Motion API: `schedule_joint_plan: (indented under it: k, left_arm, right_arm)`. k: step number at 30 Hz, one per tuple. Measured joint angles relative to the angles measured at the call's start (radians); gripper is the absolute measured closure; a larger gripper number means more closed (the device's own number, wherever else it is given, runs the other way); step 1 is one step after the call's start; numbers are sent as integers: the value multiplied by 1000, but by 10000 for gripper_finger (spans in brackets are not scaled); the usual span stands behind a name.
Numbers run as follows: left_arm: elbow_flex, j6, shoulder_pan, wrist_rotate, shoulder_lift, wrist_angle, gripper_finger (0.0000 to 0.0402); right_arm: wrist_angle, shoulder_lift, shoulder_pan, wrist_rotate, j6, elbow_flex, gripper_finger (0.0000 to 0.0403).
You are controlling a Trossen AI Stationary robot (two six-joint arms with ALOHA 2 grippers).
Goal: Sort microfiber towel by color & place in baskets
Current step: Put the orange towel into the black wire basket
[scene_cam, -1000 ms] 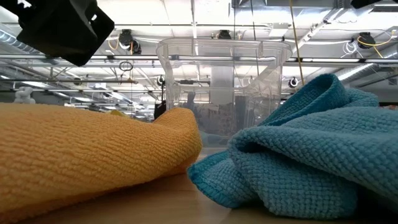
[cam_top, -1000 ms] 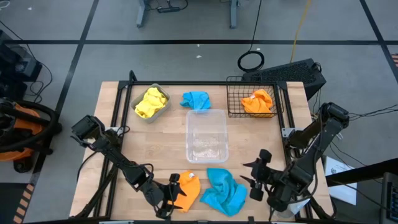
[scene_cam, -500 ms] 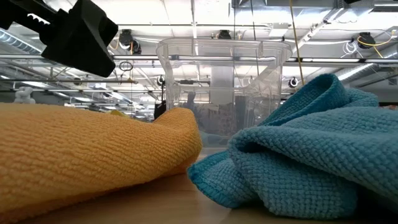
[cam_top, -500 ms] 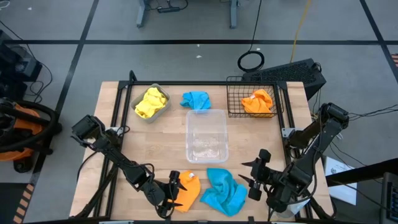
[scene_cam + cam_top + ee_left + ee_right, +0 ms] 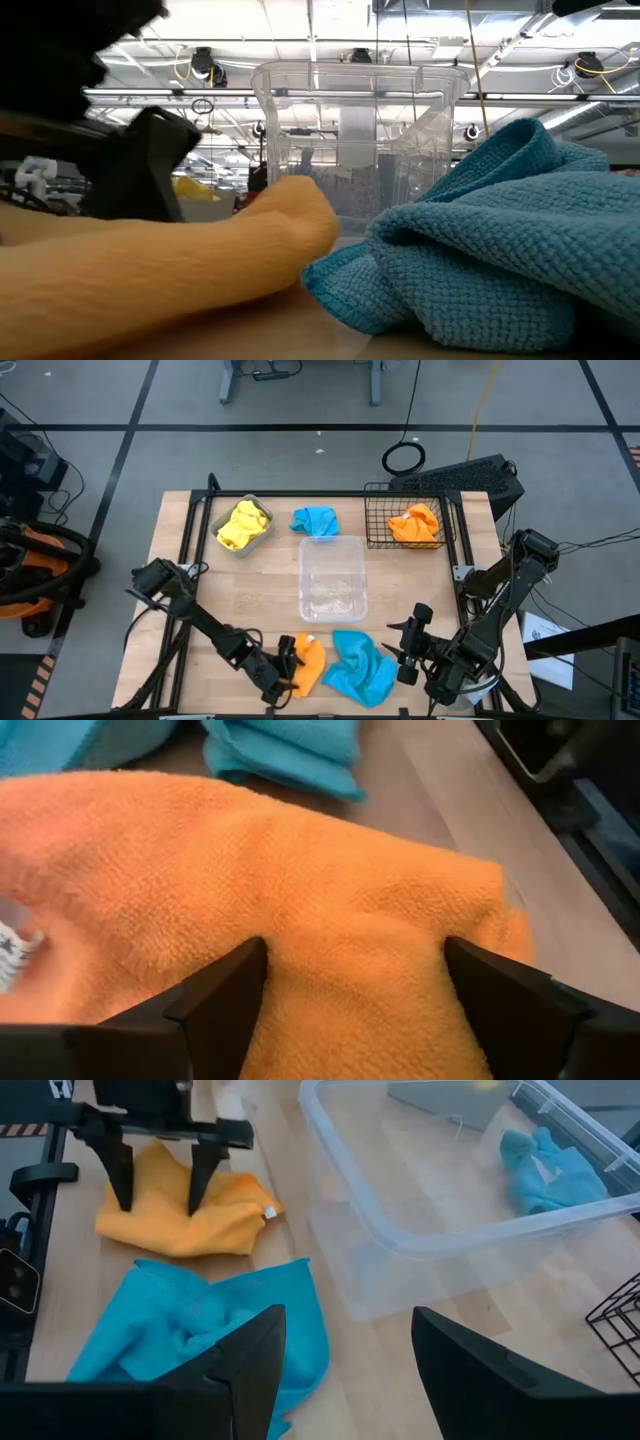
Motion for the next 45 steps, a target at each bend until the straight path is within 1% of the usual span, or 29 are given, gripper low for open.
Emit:
schedule_joint_plan:
  k: [3,5,9,13,16,19,24,26,28,32,37,41,45]
  left_arm:
    - [2,-32,27,66,42,5,90]
    - [6,-44,38,86,70,33,97]
    - [7,-50,45,86,90,63,137]
    - [3,-32,42,105,88,93,206]
    - [1,-24,40,127,80,107,278]
    - [-2,-15,39,140,59,86,348]
    - [-11,46,35,143,-34,16,353]
    - [-15,82,29,130,-97,-36,353]
    - [-13,115,23,94,-172,-59,353]
    - [-9,220,-3,0,-316,-109,353]
    - [-8,369,-31,-78,-453,-104,353]
    - [-8,480,-36,-109,-500,-83,353]
    - [-7,579,-35,-116,-515,-34,353]
  right_arm:
    - [0,0,0,0,-1,0,193]
    - [1,0,0,0,-1,0,193]
    - [3,0,0,0,-1,0,193]
    - [6,0,0,0,-4,0,193]
    - [6,-1,0,0,-10,0,193]
    - [14,-1,0,0,-19,0,193]
    - [44,-1,0,1,-33,0,193]
    - [87,-1,0,5,-69,0,193]
    - [155,-1,0,37,-134,0,193]
    - [350,-1,-2,120,-320,0,193]
    - [587,20,-16,129,-499,0,190]
    - [772,80,-44,128,-643,1,174]
    - [974,156,-91,122,-778,1,145]
